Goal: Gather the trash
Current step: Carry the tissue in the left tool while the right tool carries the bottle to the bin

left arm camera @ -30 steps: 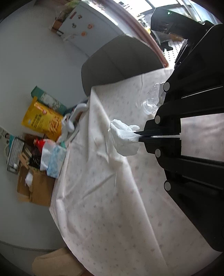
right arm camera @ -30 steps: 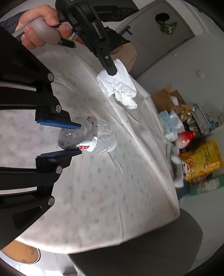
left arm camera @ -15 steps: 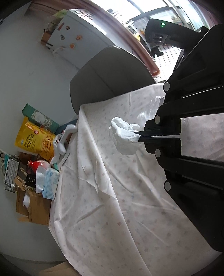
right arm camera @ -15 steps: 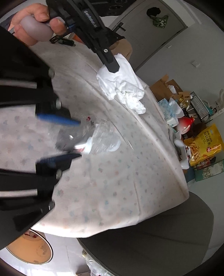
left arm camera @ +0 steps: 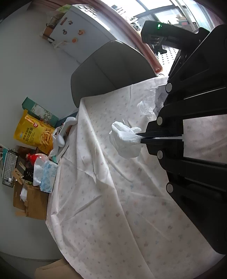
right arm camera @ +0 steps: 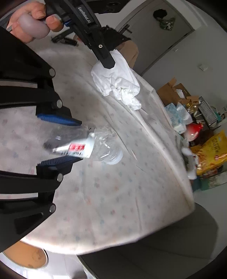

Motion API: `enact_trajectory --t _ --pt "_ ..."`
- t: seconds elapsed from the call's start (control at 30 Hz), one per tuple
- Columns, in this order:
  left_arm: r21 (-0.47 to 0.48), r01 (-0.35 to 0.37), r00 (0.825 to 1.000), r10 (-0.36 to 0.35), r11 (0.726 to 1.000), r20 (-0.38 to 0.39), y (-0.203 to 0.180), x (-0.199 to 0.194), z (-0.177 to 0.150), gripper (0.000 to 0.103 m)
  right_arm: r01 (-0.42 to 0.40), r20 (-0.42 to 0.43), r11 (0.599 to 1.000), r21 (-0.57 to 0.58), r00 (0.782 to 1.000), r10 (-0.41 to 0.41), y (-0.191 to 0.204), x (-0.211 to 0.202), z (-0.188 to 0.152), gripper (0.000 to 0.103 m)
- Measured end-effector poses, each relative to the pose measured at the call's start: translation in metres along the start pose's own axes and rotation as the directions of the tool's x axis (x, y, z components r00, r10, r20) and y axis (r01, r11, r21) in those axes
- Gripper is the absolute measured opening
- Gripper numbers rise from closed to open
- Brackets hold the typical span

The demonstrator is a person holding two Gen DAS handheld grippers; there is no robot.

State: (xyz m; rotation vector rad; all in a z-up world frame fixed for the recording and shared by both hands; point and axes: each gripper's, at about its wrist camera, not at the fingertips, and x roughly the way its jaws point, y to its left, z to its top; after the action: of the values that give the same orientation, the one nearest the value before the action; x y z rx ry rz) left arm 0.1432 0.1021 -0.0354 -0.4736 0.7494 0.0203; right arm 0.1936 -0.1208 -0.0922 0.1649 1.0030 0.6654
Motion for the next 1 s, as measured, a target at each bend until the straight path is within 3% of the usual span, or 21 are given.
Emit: enact_trajectory --t 0.23,0.5,0.73,1.0 --pt "0.038 0.052 0.998 -0.052 0.998 -0.022 -0.031 0.011 -0.007 0.002 0.013 0.071 0.999 0.035 0.997 -0.015 -0.02 -0.039 -0.004 0.031" --pt "0.102 0.135 0.989 -0.128 0.986 -0.074 -0.086 0.032 -0.02 0.002 0.095 0.141 0.989 0.11 0.984 -0.11 -0.067 -0.093 -0.017 0.031" --pt "0.177 0.215 0.971 -0.192 0.96 -0.141 -0.147 0.054 -0.041 0.002 0.172 0.162 0.961 0.216 0.964 -0.209 -0.123 -0.132 -0.038 0.031" --pt "0.254 0.303 0.939 -0.241 0.918 -0.246 -0.218 0.081 -0.078 0.002 0.279 0.129 0.9 0.335 0.933 -0.337 -0.193 -0.167 -0.079 0.031"
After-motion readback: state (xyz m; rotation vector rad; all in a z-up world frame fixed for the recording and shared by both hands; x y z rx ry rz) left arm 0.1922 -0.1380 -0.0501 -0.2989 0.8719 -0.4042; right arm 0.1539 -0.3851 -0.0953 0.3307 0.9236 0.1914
